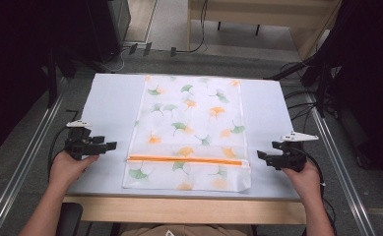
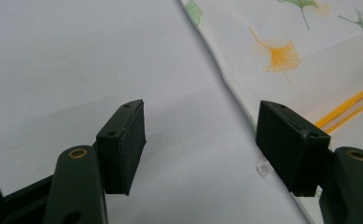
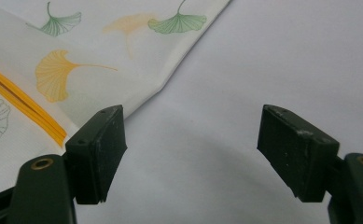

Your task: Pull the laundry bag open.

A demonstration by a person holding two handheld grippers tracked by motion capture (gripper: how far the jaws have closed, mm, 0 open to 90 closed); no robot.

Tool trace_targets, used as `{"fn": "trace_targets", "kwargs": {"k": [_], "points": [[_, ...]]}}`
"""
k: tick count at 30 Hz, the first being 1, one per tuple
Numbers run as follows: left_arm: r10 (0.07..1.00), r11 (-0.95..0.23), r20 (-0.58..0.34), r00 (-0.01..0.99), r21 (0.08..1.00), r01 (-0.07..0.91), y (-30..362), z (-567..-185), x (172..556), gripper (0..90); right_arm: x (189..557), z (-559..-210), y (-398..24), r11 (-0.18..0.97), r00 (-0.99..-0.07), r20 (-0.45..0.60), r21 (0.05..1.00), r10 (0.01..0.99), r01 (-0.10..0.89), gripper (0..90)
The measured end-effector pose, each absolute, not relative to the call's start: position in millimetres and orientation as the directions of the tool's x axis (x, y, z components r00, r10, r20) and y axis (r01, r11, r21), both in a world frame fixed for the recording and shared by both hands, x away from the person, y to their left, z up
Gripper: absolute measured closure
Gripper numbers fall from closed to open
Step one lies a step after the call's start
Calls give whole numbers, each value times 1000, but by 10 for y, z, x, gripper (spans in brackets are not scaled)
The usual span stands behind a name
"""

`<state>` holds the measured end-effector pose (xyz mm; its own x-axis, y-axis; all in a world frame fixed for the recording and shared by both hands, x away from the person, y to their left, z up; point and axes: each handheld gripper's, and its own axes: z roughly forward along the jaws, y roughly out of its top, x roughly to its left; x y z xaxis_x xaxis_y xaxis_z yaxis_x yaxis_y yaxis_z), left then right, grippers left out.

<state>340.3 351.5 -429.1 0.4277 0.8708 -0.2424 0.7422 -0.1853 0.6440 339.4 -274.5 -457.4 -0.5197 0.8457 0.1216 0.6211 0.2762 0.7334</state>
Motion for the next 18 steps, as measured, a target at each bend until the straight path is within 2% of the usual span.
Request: {"fn": "trace_targets", "kwargs": {"k": [18], "points": [[885,-183,-223,408,640,746,3523,-4309,3411,302,3408,-4620,-2736,295,-515,116,703,849,647,246]]}}
